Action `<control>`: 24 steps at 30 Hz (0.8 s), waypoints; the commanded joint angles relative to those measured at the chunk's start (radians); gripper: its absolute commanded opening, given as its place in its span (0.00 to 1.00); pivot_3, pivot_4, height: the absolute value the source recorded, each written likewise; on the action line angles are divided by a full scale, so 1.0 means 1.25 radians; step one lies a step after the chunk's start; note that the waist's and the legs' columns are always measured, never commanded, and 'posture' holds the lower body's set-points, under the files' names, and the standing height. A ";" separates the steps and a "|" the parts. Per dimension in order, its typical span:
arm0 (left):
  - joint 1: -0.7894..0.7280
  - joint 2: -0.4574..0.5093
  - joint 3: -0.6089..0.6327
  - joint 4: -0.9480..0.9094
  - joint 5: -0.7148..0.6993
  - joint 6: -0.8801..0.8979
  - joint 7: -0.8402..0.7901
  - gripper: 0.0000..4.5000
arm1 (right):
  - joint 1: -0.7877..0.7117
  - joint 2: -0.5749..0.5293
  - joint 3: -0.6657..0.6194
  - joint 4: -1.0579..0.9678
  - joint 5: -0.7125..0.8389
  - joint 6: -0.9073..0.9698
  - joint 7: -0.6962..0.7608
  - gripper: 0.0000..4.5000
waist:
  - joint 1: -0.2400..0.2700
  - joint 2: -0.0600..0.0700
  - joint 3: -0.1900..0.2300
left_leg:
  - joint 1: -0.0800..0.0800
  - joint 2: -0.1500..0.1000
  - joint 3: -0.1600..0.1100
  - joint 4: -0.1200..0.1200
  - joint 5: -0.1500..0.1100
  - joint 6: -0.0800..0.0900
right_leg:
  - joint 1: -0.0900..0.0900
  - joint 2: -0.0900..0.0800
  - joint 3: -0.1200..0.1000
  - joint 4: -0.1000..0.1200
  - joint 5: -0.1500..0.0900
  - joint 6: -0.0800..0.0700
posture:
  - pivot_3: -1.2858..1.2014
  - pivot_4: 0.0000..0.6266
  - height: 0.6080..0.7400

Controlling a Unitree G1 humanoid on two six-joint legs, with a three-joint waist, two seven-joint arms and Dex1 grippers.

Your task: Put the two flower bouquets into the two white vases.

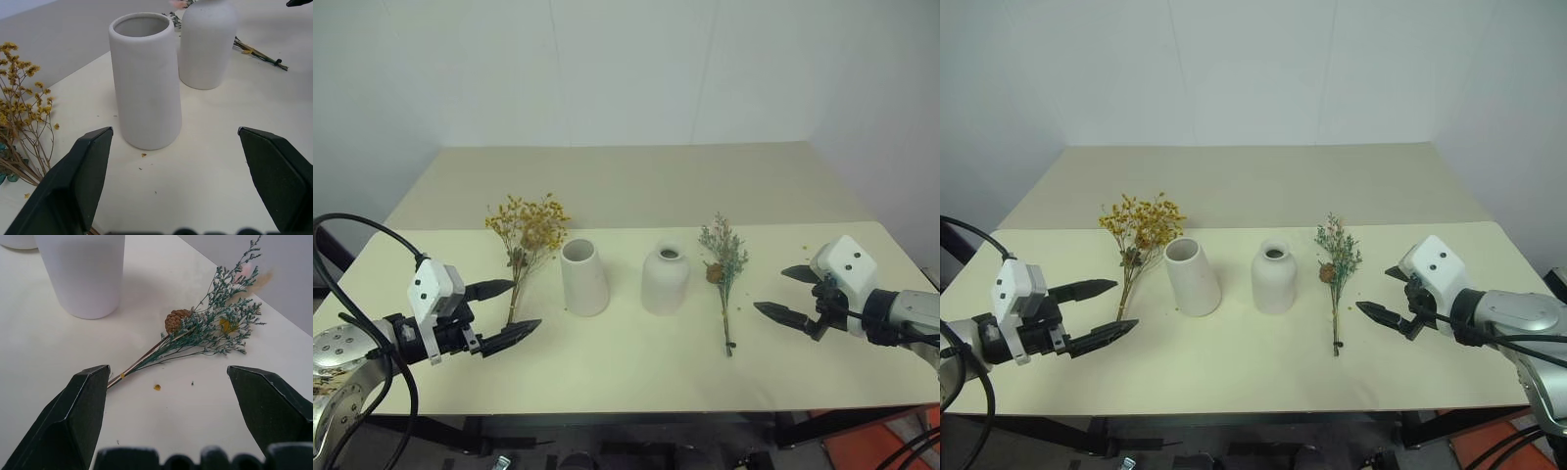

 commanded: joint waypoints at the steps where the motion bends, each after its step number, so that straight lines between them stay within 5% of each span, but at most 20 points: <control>1: -0.001 0.008 0.026 -0.022 -0.009 -0.006 0.000 1.00 | -0.020 -0.012 -0.024 -0.016 0.007 -0.013 0.007 1.00 | 0.000 0.000 0.000 | 0.000 0.000 0.000 0.000 0.000 0.000 | 0.000 0.000 0.000 0.000 0.000 0.000 | 0.52 0.24 1.00; 24: -0.006 0.033 0.050 -0.038 -0.020 0.008 0.002 1.00 | -0.050 -0.011 -0.002 -0.011 0.007 -0.018 0.019 1.00 | 0.000 0.000 0.000 | 0.000 0.000 0.000 0.000 0.000 0.000 | 0.000 0.000 0.000 0.000 0.001 -0.001 | 0.52 0.24 1.00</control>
